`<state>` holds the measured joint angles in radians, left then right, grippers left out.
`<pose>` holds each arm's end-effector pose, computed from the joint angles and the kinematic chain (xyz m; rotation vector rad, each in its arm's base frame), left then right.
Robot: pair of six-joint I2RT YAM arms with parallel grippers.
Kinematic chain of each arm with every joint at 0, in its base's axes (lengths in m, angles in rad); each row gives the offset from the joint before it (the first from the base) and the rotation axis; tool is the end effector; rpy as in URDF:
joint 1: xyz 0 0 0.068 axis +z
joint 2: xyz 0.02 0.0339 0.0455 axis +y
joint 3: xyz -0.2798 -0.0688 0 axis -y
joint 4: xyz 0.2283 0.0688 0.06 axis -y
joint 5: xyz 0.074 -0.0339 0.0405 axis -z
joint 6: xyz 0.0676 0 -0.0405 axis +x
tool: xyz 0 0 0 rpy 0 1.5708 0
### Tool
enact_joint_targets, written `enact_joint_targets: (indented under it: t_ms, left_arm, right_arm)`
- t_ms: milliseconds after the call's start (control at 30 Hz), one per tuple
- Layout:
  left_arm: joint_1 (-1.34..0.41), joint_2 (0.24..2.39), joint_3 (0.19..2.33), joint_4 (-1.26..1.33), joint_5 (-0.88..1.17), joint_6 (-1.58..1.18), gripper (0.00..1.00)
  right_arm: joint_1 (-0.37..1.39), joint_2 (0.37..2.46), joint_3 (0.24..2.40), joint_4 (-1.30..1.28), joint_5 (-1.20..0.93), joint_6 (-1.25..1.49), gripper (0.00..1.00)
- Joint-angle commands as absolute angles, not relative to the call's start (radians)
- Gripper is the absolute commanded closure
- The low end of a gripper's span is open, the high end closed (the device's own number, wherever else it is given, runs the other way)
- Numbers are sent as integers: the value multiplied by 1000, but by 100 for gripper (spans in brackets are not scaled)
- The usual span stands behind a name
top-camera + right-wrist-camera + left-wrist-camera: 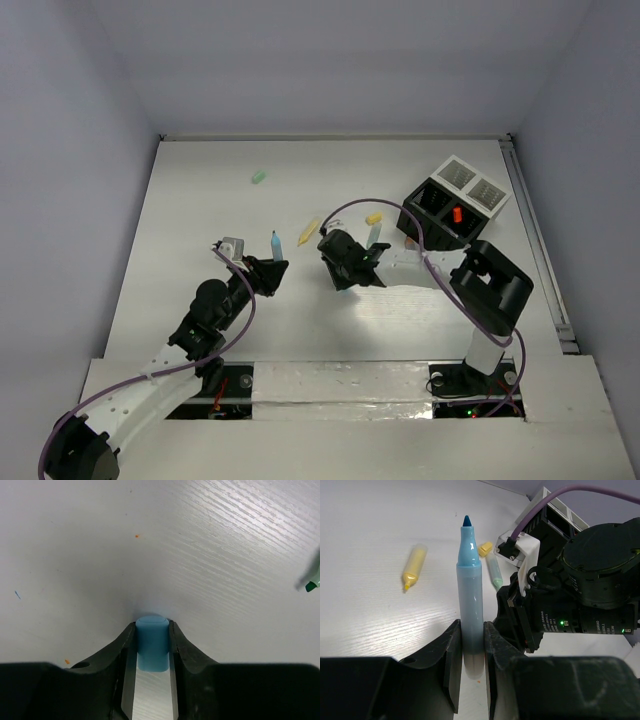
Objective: Sort the stationery into containers
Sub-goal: Close the pen cap on the pen.
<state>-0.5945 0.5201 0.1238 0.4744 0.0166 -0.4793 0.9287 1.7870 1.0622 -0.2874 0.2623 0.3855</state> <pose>0.1254 -0.0861 0.2308 0.1035 1.5527 -0.8717 0.2324 0.2814 0.1622 -0.5885 2.4710 0.1796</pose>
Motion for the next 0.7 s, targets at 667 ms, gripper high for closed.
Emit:
enact_joint_targets:
  t_ms: [667]
  left_arm:
    - [-607,647,123,612,83,-454,100]
  right_arm:
    - [923,1587,1233,386,241,511,100]
